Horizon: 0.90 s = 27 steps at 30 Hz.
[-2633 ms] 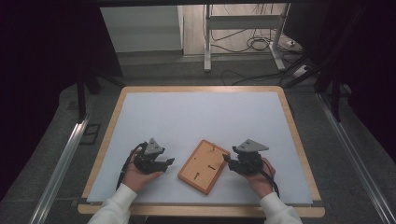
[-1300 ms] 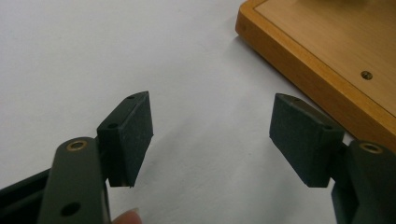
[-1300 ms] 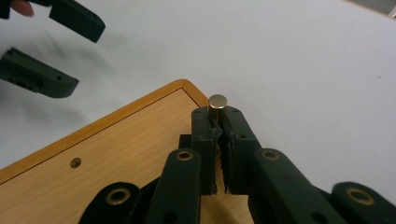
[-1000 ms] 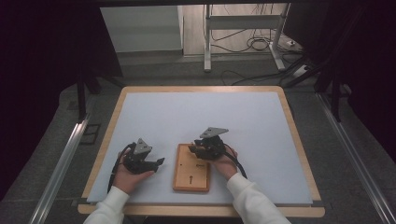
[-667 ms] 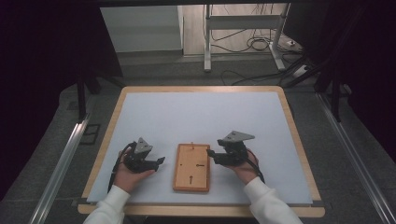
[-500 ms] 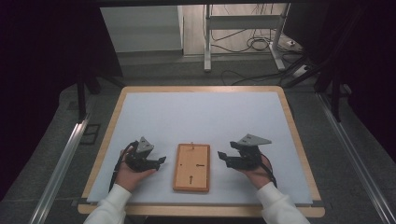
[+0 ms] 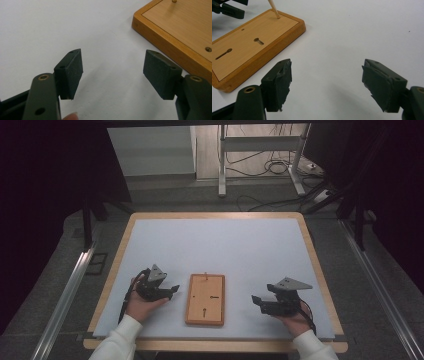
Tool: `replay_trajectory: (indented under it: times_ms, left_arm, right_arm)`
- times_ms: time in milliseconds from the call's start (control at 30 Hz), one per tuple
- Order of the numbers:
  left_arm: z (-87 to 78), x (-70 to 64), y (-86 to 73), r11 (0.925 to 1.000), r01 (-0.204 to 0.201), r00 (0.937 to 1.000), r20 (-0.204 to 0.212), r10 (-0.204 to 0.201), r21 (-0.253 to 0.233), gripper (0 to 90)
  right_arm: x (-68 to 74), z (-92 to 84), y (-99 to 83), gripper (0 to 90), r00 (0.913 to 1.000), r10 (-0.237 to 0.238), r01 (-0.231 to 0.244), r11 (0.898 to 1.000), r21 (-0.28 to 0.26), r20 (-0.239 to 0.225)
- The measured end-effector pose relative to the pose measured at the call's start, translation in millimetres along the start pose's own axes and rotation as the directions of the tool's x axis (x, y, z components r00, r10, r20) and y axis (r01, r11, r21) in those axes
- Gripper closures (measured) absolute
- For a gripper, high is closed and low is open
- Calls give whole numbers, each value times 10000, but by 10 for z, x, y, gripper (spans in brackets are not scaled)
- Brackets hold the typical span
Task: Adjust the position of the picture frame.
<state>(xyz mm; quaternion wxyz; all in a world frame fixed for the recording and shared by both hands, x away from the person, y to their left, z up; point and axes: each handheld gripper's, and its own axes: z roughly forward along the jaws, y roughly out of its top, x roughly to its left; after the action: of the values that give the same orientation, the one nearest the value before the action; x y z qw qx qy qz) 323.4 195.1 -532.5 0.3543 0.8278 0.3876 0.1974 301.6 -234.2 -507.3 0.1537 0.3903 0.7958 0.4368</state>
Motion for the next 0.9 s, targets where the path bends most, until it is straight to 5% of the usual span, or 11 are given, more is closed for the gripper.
replay_trajectory:
  times_ms: [400,667,900]
  left_arm:
    - [-13,-4,30,9999,65,10000,36,-65,-130,318]
    - [8,12,8,10000,32,9999,167,-32,-13,307]
    - [-41,36,84,9984,274,9985,489,-250,-496,301]
  right_arm:
    - [45,25,-30,227,9981,-587,578,9973,444,206]
    - [-5,62,-14,226,9983,-426,407,9980,480,393]
    - [38,59,-5,223,9976,-566,549,9976,431,387]
